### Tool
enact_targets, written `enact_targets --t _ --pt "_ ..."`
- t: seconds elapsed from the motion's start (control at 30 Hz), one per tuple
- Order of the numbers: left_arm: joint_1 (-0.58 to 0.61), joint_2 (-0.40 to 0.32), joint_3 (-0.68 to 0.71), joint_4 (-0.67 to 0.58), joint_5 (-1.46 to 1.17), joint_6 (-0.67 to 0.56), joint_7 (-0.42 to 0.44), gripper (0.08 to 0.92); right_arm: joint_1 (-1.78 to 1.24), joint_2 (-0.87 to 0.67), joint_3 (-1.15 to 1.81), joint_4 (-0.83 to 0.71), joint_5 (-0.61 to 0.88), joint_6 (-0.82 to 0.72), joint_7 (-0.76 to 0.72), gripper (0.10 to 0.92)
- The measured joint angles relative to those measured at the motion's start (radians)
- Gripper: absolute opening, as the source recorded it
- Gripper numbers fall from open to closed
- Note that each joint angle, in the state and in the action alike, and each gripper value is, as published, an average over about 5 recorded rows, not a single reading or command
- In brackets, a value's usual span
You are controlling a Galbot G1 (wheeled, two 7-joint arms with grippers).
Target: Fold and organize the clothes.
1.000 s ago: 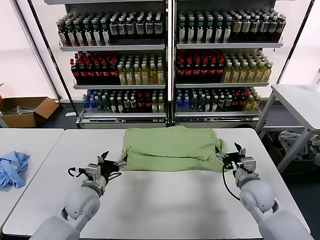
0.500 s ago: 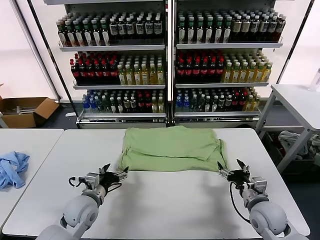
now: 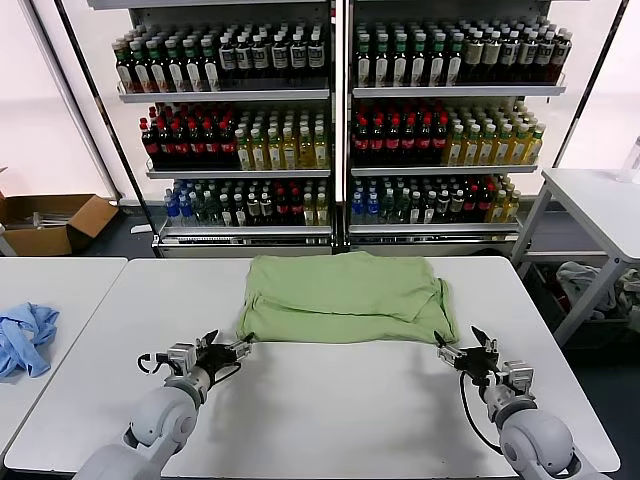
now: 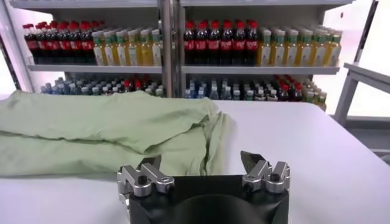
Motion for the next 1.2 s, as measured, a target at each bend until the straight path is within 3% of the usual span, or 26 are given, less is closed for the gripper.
enact_targets --t 0.13,0.43,0.73,1.07,1.2 --pt "-0.008 -0.007 0.006 0.007 -0.003 -0.001 0.003 0.747 0.009 0.007 -0.010 -0.011 -0.008 0.001 -0.005 0.778" --pt "-0.024 -0.019 0.016 0.020 -0.005 -0.003 0.009 0.542 0.033 0.018 -0.031 -0.038 -0.027 -0.006 -0.014 0.677" --pt "-0.039 -0.027 0.028 0.031 -0.003 -0.003 0.014 0.376 0.064 0.029 -0.059 -0.084 -0.065 -0.016 -0.025 0.499" --pt "-0.035 -0.016 0.033 0.025 0.011 -0.006 0.027 0.126 0.079 0.024 -0.066 -0.099 -0.092 -0.015 -0.029 0.218" --pt "-0.034 -0.010 0.035 0.019 0.019 -0.011 0.032 0.081 0.076 0.019 -0.062 -0.093 -0.095 -0.015 -0.027 0.127"
